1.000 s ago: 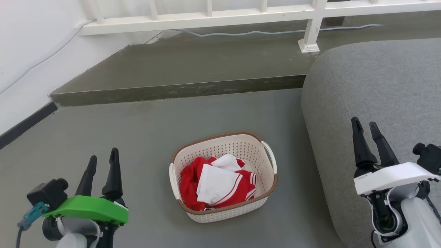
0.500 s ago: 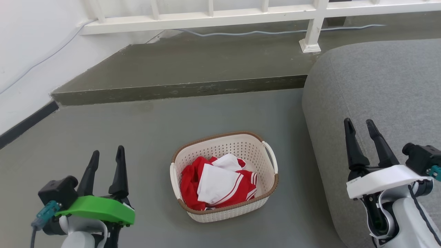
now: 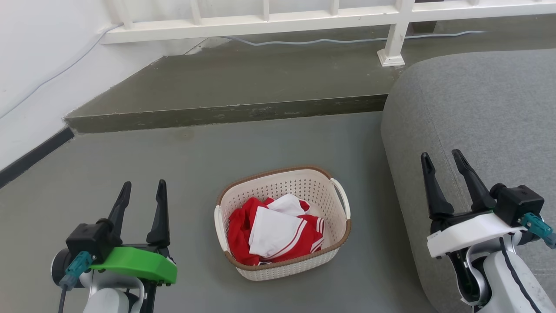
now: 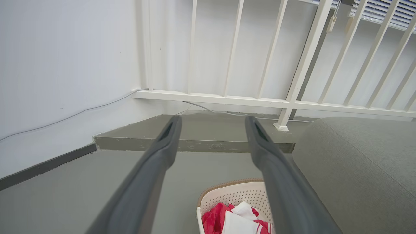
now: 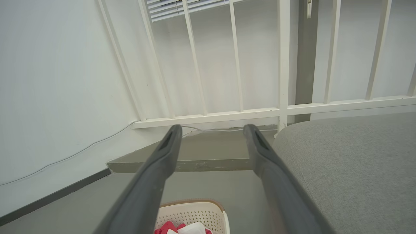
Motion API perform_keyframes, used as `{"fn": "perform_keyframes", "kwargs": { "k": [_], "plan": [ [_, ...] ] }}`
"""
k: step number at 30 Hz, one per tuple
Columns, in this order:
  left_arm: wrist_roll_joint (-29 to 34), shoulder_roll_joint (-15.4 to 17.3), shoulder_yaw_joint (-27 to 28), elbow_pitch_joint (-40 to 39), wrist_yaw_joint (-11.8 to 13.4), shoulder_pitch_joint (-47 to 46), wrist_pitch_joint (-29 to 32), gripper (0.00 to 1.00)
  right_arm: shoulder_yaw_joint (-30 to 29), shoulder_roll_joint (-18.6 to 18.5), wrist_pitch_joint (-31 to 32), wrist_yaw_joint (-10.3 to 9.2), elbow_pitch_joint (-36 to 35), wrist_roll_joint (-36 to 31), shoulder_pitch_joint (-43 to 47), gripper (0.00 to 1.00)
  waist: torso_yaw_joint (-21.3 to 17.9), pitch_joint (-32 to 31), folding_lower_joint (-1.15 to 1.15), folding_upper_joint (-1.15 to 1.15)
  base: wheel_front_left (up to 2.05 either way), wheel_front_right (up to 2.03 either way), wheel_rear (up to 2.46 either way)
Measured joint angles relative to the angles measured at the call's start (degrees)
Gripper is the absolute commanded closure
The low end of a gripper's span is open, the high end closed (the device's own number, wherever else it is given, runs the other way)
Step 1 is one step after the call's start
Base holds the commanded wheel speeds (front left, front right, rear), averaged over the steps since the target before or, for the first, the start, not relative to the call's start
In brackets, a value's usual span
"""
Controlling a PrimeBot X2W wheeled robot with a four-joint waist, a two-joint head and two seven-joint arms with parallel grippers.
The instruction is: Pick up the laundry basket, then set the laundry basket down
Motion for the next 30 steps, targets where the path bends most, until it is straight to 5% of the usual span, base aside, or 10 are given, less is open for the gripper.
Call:
{"fn": "perform_keyframes", "kwargs": {
  "k": [30],
  "plan": [
    [0.65, -0.36, 0.74, -0.86, -0.73, -1.06, -0.12, 0.00, -0.92, 1.49, -0.25, 0.73, -0.22, -0.44, -1.79, 0.00, -0.73, 4.11, 0.00, 0.00, 0.00, 0.00, 0.00]
  ]
}}
